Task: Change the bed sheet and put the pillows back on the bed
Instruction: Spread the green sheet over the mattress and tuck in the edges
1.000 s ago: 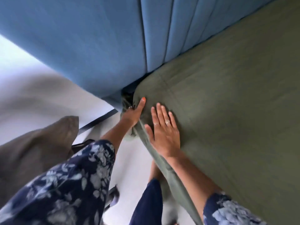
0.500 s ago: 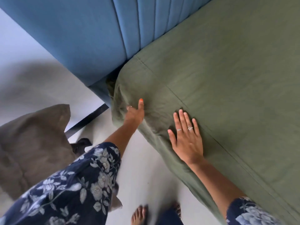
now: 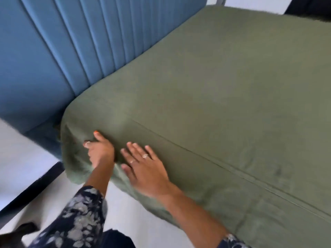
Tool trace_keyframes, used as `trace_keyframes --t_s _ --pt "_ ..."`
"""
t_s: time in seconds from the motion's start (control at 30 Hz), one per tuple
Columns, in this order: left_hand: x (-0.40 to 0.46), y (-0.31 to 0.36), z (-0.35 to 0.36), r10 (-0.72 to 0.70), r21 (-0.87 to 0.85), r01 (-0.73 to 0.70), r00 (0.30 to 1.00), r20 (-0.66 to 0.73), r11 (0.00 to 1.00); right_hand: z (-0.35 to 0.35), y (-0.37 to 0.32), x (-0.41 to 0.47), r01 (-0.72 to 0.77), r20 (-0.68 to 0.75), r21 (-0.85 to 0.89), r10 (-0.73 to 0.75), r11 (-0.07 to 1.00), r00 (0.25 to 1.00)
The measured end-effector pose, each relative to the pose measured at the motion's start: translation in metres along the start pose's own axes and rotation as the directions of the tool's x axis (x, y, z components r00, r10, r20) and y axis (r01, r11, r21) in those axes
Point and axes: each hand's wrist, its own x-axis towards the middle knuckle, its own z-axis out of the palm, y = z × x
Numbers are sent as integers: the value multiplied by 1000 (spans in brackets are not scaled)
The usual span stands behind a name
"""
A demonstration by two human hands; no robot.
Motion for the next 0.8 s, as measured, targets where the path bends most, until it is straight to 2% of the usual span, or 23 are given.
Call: trace_keyframes --t_s 0.07,0.1,0.13,0.17,0.2,0.23,0.27,0.3,0.33,0.37,0.43,0.5,0.63,0.7,0.8 --pt "-2 3 1 52 46 -48 994 -98 998 -30 13 -3 15 42 405 -35 914 998" --pt "-7 10 1 155 135 -134 975 -157 982 -52 29 -8 -12 18 463 4 886 1000" --pt "-18 21 3 318 193 -284 932 -175 939 -74 51 -15 -52 -43 416 77 908 996" --pt "-39 35 12 518 178 -496 848 -114 850 -97 82 -27 -69 -126 270 107 960 986" --pt "-62 49 24 703 99 -701 711 14 707 -117 112 -40 -91 -169 61 100 994 981" --pt "-93 57 41 857 -18 -869 484 177 494 -136 143 -60 -163 -163 -158 138 974 977" --pt "-126 60 60 919 -131 -962 182 351 240 -148 172 -81 -246 -133 -317 214 916 968" --pt "-160 56 74 857 -228 -974 -111 503 7 -156 195 -102 -316 -105 -401 299 860 948" --pt "-189 50 89 738 -299 -941 -312 599 -156 -160 213 -123 -375 -90 -431 374 821 923" --pt "-210 41 99 619 -331 -917 -395 678 -223 -160 226 -139 -425 -77 -417 435 803 897" --pt "-226 22 115 502 -304 -919 -392 771 -251 -154 239 -159 -481 -95 -375 483 792 870" --pt "-223 11 119 501 -263 -929 -363 786 -261 -150 243 -160 -479 -110 -376 475 793 873" --pt "-222 13 114 479 -219 -924 -353 804 -313 -149 234 -157 -474 -90 -394 480 788 873" --pt "-222 4 102 459 -201 -912 -359 813 -357 -141 216 -168 -433 -60 -429 454 793 889" --pt "-208 -18 70 438 -221 -882 -407 801 -415 -125 173 -199 -327 11 -449 371 831 928"
